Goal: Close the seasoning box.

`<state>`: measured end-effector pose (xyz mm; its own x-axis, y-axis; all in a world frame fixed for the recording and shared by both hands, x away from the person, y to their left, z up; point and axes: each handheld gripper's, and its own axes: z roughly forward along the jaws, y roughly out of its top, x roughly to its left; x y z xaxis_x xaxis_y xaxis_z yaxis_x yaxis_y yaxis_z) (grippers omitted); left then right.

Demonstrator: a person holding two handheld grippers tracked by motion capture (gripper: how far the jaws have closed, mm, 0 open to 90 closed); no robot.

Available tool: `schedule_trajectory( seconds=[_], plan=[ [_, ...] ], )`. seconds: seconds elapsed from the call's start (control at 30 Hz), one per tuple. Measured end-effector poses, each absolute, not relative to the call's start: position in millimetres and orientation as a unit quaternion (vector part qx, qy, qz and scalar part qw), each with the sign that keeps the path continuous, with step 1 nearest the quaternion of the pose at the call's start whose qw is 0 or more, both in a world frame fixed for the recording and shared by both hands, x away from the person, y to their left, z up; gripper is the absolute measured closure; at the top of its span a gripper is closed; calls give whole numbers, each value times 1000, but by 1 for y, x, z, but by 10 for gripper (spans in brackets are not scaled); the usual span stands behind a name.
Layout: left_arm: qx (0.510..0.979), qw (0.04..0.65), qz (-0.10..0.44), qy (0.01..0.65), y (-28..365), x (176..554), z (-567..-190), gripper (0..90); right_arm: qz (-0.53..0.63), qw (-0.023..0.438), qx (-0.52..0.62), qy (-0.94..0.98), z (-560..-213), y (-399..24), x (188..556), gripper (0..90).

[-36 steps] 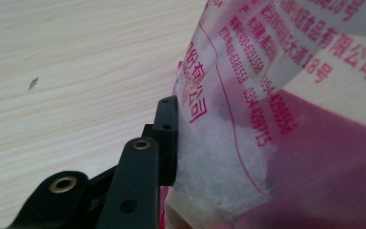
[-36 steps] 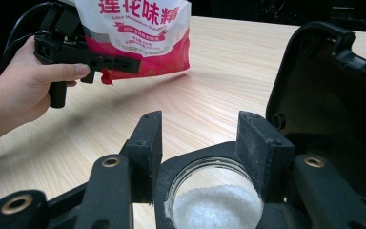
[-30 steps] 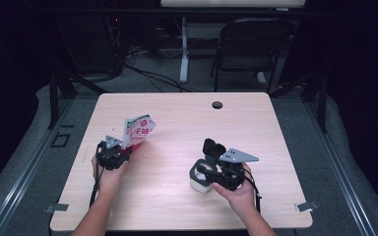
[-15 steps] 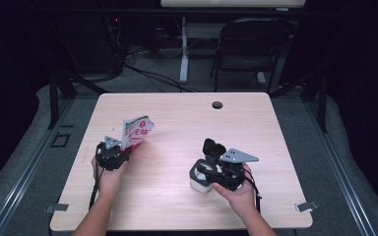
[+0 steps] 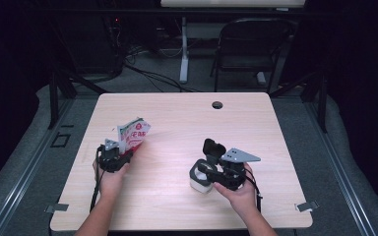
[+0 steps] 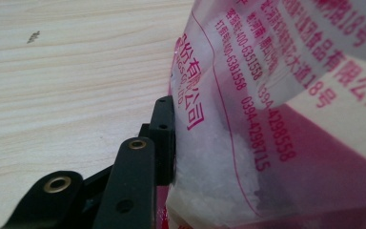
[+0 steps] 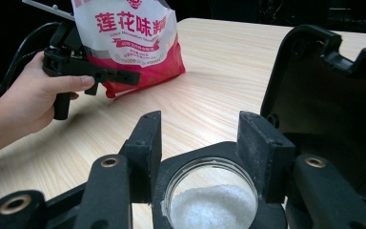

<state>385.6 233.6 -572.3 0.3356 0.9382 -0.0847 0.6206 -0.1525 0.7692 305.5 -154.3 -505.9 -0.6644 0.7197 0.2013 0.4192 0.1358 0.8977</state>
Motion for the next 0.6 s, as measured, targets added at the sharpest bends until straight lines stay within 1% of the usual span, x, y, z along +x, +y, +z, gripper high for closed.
schedule_trajectory(
  seconds=[0.1,0.2,0.3,0.43,0.53,0.6],
  plan=[
    [733,365,222,529,229,383,-572,640,532,141,386,740,-505,-156,306,512],
    [737,361,228,524,222,381,-572,557,535,142,388,737,-505,-158,306,511],
    [747,354,232,513,216,378,-571,501,536,143,389,735,-504,-160,306,512],
    [770,350,247,473,211,372,-565,422,537,143,392,734,-503,-161,306,511],
    [785,359,242,443,210,367,-561,379,537,142,393,733,-504,-161,306,509],
    [789,372,228,432,211,363,-558,373,535,143,392,734,-504,-161,306,507]
  ],
)
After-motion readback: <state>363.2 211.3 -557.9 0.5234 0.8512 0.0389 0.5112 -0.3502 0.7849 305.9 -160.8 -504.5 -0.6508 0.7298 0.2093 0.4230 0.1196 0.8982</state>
